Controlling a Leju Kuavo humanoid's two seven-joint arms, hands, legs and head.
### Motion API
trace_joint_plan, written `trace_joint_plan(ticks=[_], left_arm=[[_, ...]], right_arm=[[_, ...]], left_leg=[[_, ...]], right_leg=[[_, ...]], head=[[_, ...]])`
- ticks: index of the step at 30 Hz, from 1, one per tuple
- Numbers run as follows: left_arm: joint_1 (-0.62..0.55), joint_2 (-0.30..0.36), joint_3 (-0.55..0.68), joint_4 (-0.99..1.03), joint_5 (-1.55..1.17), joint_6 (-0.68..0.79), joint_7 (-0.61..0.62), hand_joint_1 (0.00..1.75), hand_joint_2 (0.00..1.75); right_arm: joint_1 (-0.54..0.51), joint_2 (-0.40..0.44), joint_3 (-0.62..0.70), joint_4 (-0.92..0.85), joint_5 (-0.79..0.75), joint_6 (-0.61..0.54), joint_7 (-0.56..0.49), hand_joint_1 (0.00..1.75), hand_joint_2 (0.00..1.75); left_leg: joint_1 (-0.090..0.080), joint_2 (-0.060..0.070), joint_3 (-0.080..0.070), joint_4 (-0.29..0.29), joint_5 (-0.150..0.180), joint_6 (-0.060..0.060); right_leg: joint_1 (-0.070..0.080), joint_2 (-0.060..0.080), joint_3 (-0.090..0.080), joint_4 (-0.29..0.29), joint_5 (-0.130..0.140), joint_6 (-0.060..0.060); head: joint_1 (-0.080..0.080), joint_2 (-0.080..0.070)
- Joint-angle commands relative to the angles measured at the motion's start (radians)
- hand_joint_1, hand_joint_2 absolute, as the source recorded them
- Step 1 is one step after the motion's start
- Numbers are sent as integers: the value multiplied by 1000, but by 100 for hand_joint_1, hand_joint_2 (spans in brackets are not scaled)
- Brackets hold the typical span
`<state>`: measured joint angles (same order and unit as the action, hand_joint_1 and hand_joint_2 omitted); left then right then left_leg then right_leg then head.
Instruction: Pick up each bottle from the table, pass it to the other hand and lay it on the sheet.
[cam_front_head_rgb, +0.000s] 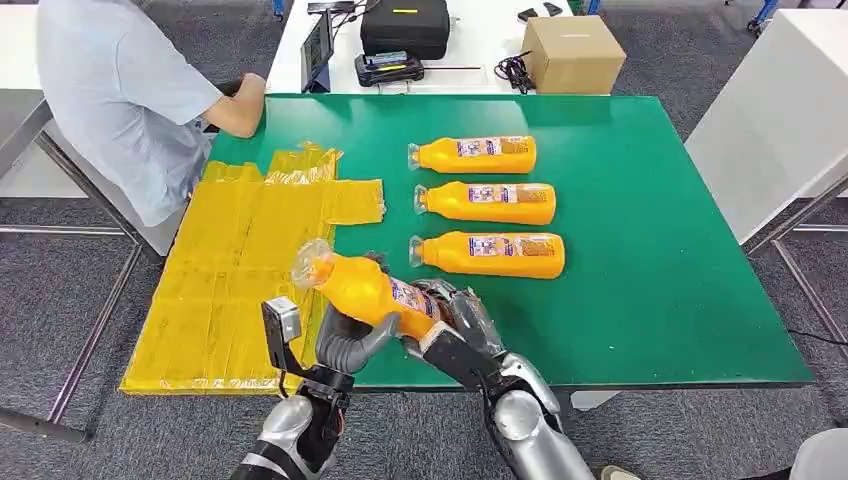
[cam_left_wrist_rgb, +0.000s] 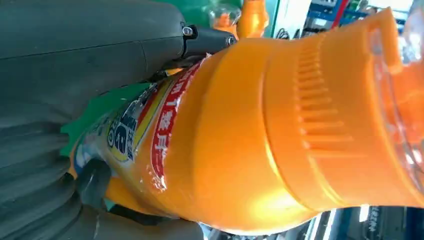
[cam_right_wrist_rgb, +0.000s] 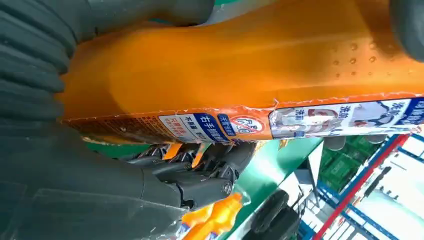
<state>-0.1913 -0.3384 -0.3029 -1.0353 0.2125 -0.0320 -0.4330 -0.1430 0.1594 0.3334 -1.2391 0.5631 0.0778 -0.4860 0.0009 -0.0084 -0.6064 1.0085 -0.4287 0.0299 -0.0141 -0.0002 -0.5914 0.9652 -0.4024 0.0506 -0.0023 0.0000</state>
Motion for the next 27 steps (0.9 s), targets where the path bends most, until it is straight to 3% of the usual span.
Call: trace_joint_plan(ticks=[1, 13, 17, 21, 27], left_arm=[[-1, -11, 14, -18, 1, -46, -29, 175, 175], [27, -11, 33, -99, -94, -13, -19, 175, 175], [34, -11, 54, -132, -189, 62, -7, 175, 175], [20, -10, 98, -181, -543, 288, 65, 175, 175], [-1, -8, 188, -247, -733, 337, 106, 175, 175]], right_arm=[[-81, 18, 34, 147, -65, 44, -2, 2, 175], [-88, 17, 37, 223, -94, 47, 3, 0, 175], [-63, 15, 14, 204, -95, 36, 3, 0, 175], [-2, 14, -36, 127, -56, -10, 3, 0, 175], [24, 26, -63, 47, 6, -33, 6, 0, 175]], left_leg=[[1, 4, 6, 1, -3, -2], [1, 2, 4, 0, -2, -2], [1, 1, 6, -1, -2, -2], [1, 0, 2, -1, 0, -1], [1, 1, 2, 1, -2, -2]], right_leg=[[1, 3, 5, 1, -2, -3], [1, 2, 4, 0, -1, -2], [1, 1, 5, 0, -2, -2], [1, -1, 2, -1, -1, -1], [1, 0, 2, 1, -2, -2]], head=[[0, 0], [0, 0], [0, 0], [0, 0], [0, 0]])
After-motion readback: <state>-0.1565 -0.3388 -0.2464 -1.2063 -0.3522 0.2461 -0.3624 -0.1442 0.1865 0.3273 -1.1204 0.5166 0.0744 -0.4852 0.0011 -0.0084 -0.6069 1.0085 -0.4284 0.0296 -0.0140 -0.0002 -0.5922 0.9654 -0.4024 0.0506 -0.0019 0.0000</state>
